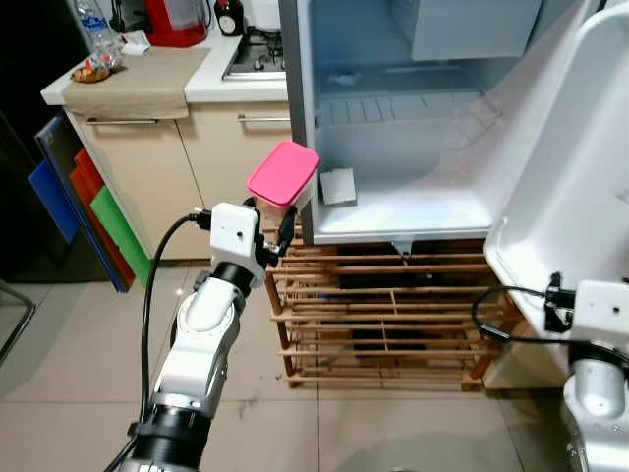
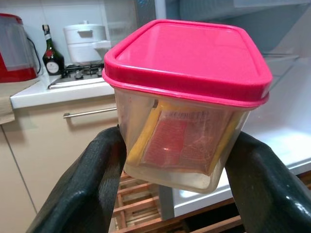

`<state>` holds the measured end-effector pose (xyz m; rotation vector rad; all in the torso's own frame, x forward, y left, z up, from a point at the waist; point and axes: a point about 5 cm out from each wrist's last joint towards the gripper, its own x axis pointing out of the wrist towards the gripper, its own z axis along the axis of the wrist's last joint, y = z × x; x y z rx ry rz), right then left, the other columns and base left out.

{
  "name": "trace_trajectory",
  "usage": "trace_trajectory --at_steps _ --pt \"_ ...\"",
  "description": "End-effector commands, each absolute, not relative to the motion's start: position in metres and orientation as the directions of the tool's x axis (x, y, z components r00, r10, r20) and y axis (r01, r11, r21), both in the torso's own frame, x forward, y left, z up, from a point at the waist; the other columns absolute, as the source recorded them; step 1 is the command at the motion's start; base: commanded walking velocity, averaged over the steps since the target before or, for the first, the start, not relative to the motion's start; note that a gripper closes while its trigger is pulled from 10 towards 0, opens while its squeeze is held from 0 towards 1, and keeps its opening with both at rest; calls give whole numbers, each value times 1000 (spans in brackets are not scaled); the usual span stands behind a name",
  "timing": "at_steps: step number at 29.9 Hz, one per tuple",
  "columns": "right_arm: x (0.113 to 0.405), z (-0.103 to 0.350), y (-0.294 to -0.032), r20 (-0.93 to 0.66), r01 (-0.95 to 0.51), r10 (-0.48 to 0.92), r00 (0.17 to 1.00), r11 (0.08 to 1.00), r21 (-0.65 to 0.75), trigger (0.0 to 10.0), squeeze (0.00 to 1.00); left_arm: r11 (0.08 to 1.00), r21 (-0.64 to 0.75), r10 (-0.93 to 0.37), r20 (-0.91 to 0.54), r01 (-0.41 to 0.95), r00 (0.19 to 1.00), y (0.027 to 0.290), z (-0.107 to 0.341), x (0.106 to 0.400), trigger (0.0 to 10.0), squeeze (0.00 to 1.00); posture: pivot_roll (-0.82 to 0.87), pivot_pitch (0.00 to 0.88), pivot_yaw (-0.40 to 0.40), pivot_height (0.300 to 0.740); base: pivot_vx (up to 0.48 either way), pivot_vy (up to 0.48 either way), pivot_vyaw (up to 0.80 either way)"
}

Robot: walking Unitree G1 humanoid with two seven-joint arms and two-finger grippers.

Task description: Restocking fridge

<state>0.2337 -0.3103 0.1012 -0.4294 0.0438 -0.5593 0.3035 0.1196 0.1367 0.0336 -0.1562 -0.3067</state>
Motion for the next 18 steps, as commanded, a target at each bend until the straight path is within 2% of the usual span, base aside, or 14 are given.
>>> trace_trajectory --at_steps 1,4,7,9,13,18 --pt "232 110 -324 113 563 -569 814 726 -396 10000 0 953 54 -304 154 300 940 120 139 305 10000 0 -181 0 78 740 0 0 0" --pt "237 114 -318 126 548 -545 829 745 -380 10000 0 954 50 -298 155 294 942 121 138 306 10000 0 -180 0 76 740 0 0 0" --pt "247 120 -290 148 456 -432 890 826 -331 10000 0 955 55 -298 154 293 942 120 138 305 10000 0 -177 0 70 740 0 0 0" --pt "254 123 -261 166 360 -323 932 886 -292 10000 0 953 67 -302 152 295 941 118 137 304 10000 0 -175 0 68 740 0 0 0" --pt "258 126 -227 172 231 -190 967 936 -265 10000 0 947 86 -319 157 309 935 115 138 304 10000 0 -174 0 69 740 0 0 0" --pt "259 126 -211 173 164 -123 977 955 -248 10000 0 947 80 -321 153 312 935 113 138 306 10000 0 -176 0 71 740 0 -474 755"
